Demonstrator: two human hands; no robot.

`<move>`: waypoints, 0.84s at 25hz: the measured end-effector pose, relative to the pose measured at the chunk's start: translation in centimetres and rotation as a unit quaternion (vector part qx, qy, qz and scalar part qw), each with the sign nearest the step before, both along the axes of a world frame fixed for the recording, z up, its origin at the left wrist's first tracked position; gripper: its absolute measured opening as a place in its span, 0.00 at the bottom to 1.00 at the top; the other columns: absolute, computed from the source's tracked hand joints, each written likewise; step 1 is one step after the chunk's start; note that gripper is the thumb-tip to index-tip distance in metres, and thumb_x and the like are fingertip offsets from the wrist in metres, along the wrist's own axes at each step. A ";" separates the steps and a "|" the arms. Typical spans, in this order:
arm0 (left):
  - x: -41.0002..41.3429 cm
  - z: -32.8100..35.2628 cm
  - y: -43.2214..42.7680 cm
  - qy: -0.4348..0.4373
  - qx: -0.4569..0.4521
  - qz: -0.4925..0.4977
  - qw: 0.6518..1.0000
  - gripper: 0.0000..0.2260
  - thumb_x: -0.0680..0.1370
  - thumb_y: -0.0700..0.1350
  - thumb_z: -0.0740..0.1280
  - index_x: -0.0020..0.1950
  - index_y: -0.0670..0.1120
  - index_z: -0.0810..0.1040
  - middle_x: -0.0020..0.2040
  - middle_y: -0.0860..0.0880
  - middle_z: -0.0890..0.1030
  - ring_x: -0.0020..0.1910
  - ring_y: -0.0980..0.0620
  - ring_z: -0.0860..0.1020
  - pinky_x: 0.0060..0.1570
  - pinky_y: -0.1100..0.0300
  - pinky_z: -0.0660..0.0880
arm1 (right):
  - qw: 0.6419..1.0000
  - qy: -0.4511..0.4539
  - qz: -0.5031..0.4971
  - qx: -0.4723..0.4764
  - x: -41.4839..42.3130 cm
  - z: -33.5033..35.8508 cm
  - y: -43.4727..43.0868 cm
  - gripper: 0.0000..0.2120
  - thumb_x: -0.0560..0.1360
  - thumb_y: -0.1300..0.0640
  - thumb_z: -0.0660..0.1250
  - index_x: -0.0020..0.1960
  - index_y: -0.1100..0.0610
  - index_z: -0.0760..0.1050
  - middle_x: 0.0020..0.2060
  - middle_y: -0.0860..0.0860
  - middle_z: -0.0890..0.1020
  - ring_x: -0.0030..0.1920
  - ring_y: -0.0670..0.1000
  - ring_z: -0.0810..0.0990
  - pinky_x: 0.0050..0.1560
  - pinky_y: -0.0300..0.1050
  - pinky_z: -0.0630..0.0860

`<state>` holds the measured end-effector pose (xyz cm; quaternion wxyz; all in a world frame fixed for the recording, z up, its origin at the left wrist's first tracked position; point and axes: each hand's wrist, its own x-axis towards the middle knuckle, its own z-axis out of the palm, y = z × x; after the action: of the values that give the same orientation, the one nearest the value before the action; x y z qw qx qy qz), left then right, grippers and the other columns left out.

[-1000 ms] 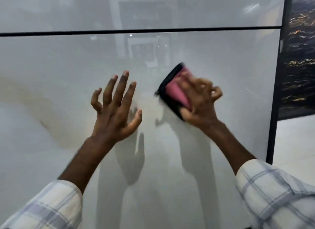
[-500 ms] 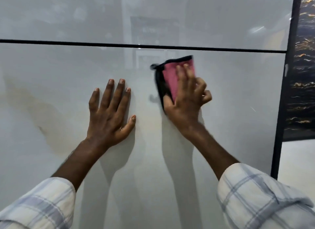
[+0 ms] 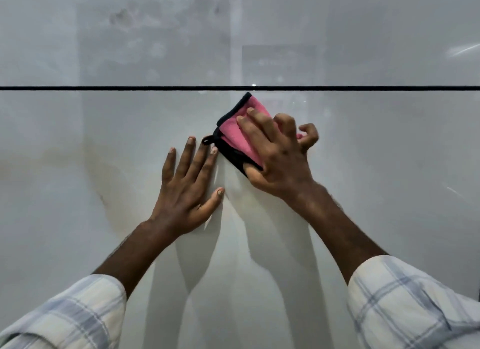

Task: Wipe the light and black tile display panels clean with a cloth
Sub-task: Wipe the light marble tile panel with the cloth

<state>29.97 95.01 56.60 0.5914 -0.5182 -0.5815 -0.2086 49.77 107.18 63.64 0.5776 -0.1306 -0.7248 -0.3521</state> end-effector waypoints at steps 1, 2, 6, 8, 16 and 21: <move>0.1 0.1 -0.2 -0.004 -0.012 -0.003 1.000 0.34 0.84 0.58 0.56 0.85 0.41 0.54 0.85 0.40 0.52 0.84 0.37 0.49 0.79 0.33 0.50 | 0.999 0.026 0.015 -0.023 0.4 0.6 0.3 0.38 0.67 0.44 0.64 0.76 0.49 0.69 0.75 0.47 0.70 0.66 0.54 0.65 0.54 0.55 0.57; 0.3 0.3 -0.6 -0.009 -0.026 -0.010 1.000 0.34 0.84 0.57 0.57 0.85 0.41 0.55 0.85 0.40 0.52 0.84 0.37 0.49 0.79 0.34 0.49 | 0.996 0.063 0.029 -0.058 0.5 1.0 0.4 0.37 0.67 0.44 0.64 0.76 0.48 0.69 0.75 0.46 0.70 0.66 0.54 0.65 0.54 0.53 0.55; -0.1 2.2 -3.5 -0.004 -0.018 -0.009 1.000 0.31 0.81 0.55 0.62 0.82 0.44 0.65 0.85 0.41 0.54 0.84 0.40 0.51 0.76 0.38 0.55 | 0.995 0.067 0.014 -0.071 -1.4 0.0 -1.1 0.39 0.67 0.45 0.63 0.78 0.50 0.66 0.76 0.49 0.68 0.66 0.56 0.65 0.51 0.50 0.51; -0.7 3.1 -4.9 -0.017 0.027 -0.003 0.999 0.31 0.81 0.55 0.61 0.82 0.44 0.66 0.85 0.40 0.54 0.84 0.39 0.51 0.75 0.38 0.55 | 0.999 -0.021 0.000 0.034 -2.0 -0.6 -0.9 0.38 0.68 0.44 0.65 0.77 0.50 0.67 0.75 0.49 0.70 0.67 0.56 0.64 0.54 0.53 0.55; -5.7 3.7 -6.7 -0.023 0.016 0.014 1.000 0.33 0.79 0.57 0.59 0.83 0.47 0.64 0.85 0.41 0.52 0.85 0.43 0.50 0.74 0.39 0.54 | 1.000 -0.005 -0.015 -0.006 -5.2 0.2 -3.5 0.41 0.68 0.43 0.64 0.80 0.52 0.64 0.76 0.51 0.69 0.66 0.57 0.63 0.50 0.51 0.53; -10.2 3.0 -8.2 0.043 -0.003 -0.007 0.999 0.32 0.82 0.57 0.58 0.84 0.46 0.61 0.85 0.41 0.55 0.84 0.40 0.54 0.76 0.40 0.56 | 0.983 0.132 -0.012 -0.128 -3.8 2.9 -2.7 0.39 0.68 0.41 0.63 0.79 0.46 0.64 0.76 0.45 0.68 0.66 0.55 0.65 0.55 0.56 0.58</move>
<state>19.74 86.78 59.60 0.6132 -0.5326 -0.5521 -0.1886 46.00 104.44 66.50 0.6424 -0.2574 -0.6797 -0.2429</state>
